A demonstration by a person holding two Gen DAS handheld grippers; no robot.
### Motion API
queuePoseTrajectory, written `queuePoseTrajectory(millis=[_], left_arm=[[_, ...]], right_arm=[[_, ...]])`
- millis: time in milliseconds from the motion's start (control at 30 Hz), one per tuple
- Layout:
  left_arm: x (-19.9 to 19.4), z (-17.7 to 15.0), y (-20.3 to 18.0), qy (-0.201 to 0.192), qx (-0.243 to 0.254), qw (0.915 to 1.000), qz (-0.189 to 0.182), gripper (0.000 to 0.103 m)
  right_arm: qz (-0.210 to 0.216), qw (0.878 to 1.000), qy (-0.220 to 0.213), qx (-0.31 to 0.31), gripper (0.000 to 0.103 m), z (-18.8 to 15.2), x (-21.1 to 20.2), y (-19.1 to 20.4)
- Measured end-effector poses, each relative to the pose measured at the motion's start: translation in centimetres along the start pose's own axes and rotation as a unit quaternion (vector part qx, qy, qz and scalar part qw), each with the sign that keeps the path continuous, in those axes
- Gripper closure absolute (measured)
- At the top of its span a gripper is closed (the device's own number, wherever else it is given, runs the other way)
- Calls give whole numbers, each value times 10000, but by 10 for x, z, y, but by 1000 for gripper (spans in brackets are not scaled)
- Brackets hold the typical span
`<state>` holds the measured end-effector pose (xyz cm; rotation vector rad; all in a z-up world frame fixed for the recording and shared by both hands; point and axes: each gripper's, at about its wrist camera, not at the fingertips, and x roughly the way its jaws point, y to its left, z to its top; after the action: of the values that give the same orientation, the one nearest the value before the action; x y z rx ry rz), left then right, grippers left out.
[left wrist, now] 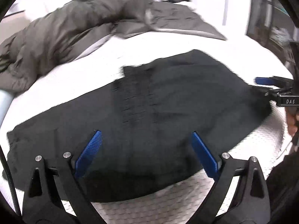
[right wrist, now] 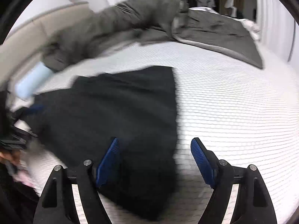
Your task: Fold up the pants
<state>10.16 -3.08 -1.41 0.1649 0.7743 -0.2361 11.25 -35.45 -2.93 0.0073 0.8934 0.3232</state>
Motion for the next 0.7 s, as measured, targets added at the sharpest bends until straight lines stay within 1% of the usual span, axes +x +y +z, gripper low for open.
queuePoseTrajectory(millis=[33,67,100,133,167,200,267,333,367,400,467,500,533,567,600,633,667,700], left_arm=[[3,0,-8,-5,112,9999,-89,13],[7,1,-19,14,233,9995,-191,18],[15,0,-26,94,322,9991,-246,21],[24,-1,-30,231,369,9988,-227,25],[33,-2,-32,345,372,9985,-188,31],[39,-4,-32,439,366,9982,-191,31],[38,-9,-31,400,425,9981,-195,32],[33,-12,-22,450,427,9981,-59,32],[31,-15,-13,476,315,9984,35,30],[28,-19,-1,521,112,9986,50,29],[10,-28,20,460,-392,9982,12,29],[-5,-33,35,343,-651,9973,52,28],[-20,-38,48,148,-859,9961,156,27],[-38,-45,65,-134,-1149,9925,397,18],[-53,-52,82,-361,-1463,9863,671,6],[-66,-58,99,-544,-1805,9778,911,0],[-79,-70,122,-712,-2300,9645,1088,1],[-86,-78,137,-749,-2636,9552,1121,1]], right_arm=[[226,9997,17,-76,22,3,6,9],[366,9991,92,-194,22,3,11,21],[437,9982,212,-345,22,4,20,34],[393,9972,344,-529,22,2,29,46],[274,9964,446,-674,23,-3,35,51],[127,9958,483,-769,25,-6,38,54],[-105,9949,474,-886,27,-12,38,53],[-475,9931,424,-982,27,-22,30,46],[-688,9917,418,-998,27,-26,28,38],[-718,9924,418,-904,26,-29,25,30],[-476,9965,354,-585,24,-31,17,17],[-384,9976,305,-498,23,-33,11,11],[-220,9988,239,-377,23,-26,9,9],[-102,9994,153,-297,21,-21,7,6],[79,9998,10,-170,18,-17,1,4],[199,9997,-69,-78,16,-19,-5,4],[398,9991,-163,70,13,-15,-9,1],[558,9980,-224,204,11,-11,-11,-1]])
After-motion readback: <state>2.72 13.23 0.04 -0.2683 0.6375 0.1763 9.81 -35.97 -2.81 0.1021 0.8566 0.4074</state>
